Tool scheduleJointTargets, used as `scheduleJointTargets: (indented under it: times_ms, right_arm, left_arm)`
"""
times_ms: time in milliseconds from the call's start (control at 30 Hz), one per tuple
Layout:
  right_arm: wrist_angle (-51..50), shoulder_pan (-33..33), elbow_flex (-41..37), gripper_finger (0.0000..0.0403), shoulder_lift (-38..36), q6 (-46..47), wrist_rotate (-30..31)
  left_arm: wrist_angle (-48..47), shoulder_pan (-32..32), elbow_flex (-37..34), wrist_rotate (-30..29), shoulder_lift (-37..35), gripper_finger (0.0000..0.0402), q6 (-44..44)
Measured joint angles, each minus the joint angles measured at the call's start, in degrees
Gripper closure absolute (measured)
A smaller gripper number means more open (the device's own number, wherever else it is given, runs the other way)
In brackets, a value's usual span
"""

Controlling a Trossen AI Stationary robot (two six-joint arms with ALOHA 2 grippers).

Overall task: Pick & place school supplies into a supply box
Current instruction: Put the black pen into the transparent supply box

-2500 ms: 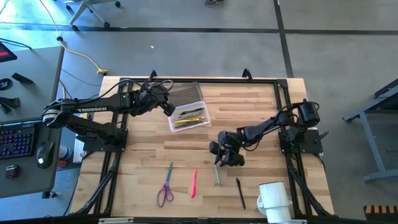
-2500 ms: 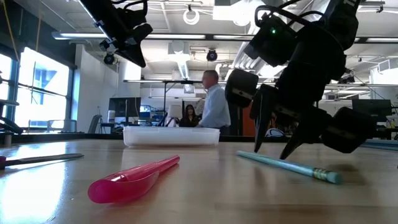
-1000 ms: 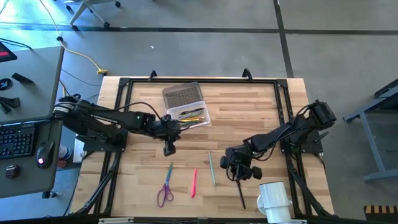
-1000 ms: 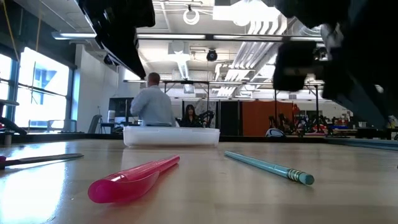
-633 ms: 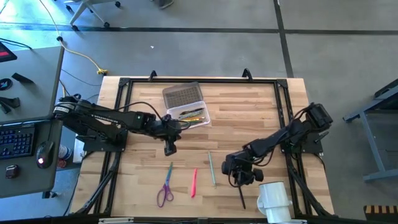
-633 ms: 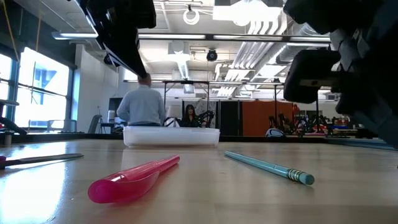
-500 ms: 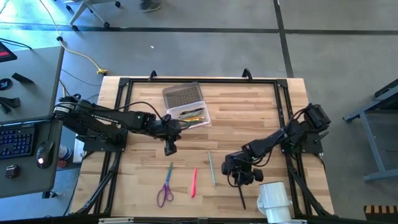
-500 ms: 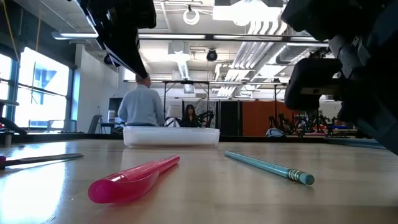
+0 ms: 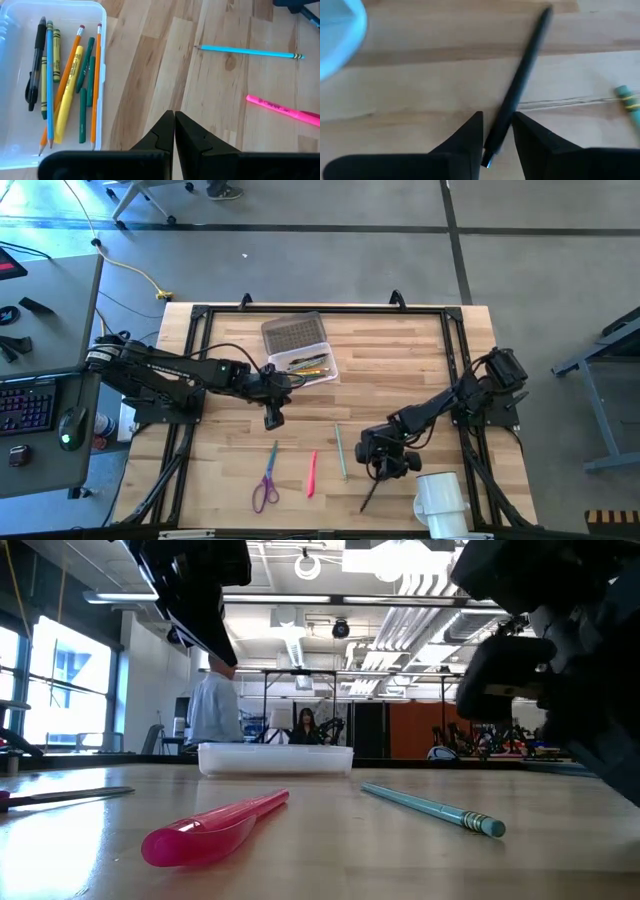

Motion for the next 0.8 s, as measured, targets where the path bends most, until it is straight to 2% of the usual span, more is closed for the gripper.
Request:
scheduleJointTargets:
  times_ms: [133, 267, 500, 633, 800]
  right_arm:
    - [3.58, -2.48, -0.01, 0.0305, 0.0, -1.28, 2.64]
    - [3.8, -4.43, -0.01, 0.0304, 0.02, -0.42, 2.6]
    - [4.5, -5.18, 0.01, 0.0304, 0.09, 1.03, -0.71]
    - [8.21, -4.33, 0.01, 0.0304, 1.95, 1.52, -1.74]
    - [14.02, -4.22, 0.21, 0.0304, 5.79, 2.56, -6.3]
  left_arm:
    - [-0.04, 0.0, 0.0, -0.03, -0.02, 0.0351, 0.08]
    - [-0.06, 0.0, 0.0, -0.03, -0.02, 0.0351, 0.17]
    - [-0.1, 0.0, 0.0, -0.01, -0.02, 0.0351, 0.19]
    - [-0.14, 0.0, 0.0, -0.01, -0.06, 0.0351, 0.19]
    - [-0.37, 0.0, 0.0, 0.03, -0.07, 0.0351, 0.19]
